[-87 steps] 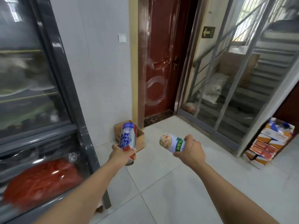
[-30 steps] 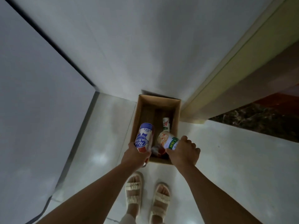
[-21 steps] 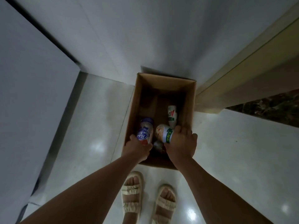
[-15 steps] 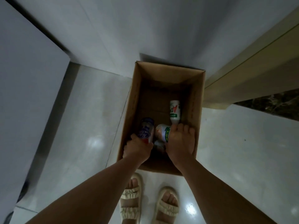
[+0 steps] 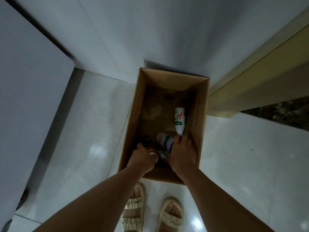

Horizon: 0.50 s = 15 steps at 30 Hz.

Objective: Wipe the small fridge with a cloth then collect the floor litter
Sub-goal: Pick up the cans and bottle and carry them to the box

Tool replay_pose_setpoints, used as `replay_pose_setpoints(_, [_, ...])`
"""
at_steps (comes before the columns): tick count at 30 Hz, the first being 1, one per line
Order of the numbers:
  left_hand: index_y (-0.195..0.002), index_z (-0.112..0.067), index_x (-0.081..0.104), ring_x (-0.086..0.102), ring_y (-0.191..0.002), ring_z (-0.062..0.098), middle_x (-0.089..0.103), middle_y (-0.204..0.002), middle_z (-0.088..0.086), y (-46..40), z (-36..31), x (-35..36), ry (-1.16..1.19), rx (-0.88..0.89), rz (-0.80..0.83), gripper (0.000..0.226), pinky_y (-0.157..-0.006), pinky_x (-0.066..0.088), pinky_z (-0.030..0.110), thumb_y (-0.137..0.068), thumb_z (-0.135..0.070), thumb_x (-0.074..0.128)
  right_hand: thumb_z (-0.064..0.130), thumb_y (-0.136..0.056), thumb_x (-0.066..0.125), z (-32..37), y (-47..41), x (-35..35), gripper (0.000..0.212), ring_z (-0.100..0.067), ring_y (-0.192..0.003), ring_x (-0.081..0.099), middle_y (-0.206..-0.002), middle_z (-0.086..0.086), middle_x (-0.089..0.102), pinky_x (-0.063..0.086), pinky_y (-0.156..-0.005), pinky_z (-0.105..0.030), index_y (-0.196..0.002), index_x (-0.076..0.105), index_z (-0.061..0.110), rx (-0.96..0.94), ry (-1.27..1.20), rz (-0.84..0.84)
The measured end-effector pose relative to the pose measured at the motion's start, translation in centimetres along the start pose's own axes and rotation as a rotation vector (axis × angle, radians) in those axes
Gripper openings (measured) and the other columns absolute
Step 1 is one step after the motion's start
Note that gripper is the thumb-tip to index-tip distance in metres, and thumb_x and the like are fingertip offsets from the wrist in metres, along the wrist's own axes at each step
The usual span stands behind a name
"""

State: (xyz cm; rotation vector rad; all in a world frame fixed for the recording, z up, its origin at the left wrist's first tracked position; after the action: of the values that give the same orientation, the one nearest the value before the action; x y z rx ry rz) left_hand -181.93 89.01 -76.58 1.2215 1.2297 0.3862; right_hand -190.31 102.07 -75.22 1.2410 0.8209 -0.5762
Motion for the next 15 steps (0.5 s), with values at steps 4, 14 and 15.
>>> replay_pose_setpoints(4, [-0.135,-0.014,0.027,0.058,-0.103,0.025,0.052,-0.124,0.010,3.9,-1.3,-2.9,0.015,0.020,-0.033,0.061,-0.080,0.050,0.034,-0.088,-0.041,0.055,0.032,-0.087,0.060,0.0,3.3,-3.3,0.066,-0.030,-0.136,0.025,-0.148,-0.013,0.023,0.031,-0.110,-0.037,-0.141,0.025,0.014,-0.014,-0.029,0.014])
replay_pose_setpoints(14, [-0.131,-0.013,0.034,0.057,-0.104,0.025,0.054,-0.121,0.009,19.8,-4.6,-13.1,0.157,0.126,-0.097,0.052,-0.086,0.050,0.035,-0.088,-0.034,0.055,0.035,-0.078,0.068,2.6,13.8,-17.7,0.067,-0.025,-0.126,0.035,-0.142,-0.011,0.029,0.038,-0.099,-0.035,-0.132,0.031,0.020,-0.116,-0.020,0.024])
replay_pose_setpoints(15, [-0.129,-0.012,0.035,0.056,-0.105,0.026,0.054,-0.121,0.010,21.4,-4.8,-13.9,0.173,0.129,-0.098,0.050,-0.089,0.050,0.037,-0.088,-0.033,0.055,0.037,-0.079,0.067,3.0,14.5,-19.0,0.069,-0.026,-0.127,0.034,-0.142,-0.011,0.028,0.039,-0.100,-0.036,-0.134,0.030,0.019,-0.129,-0.011,0.020])
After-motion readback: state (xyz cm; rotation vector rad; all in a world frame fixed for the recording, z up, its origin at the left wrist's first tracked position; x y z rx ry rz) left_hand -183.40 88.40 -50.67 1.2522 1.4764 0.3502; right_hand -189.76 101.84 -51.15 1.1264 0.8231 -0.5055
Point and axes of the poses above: each hand's wrist, its own y-axis away from the middle knuckle, its own x-axis out of the palm, z = x × y, the point moved 9 cm from there along -y, towards the middle knuckle
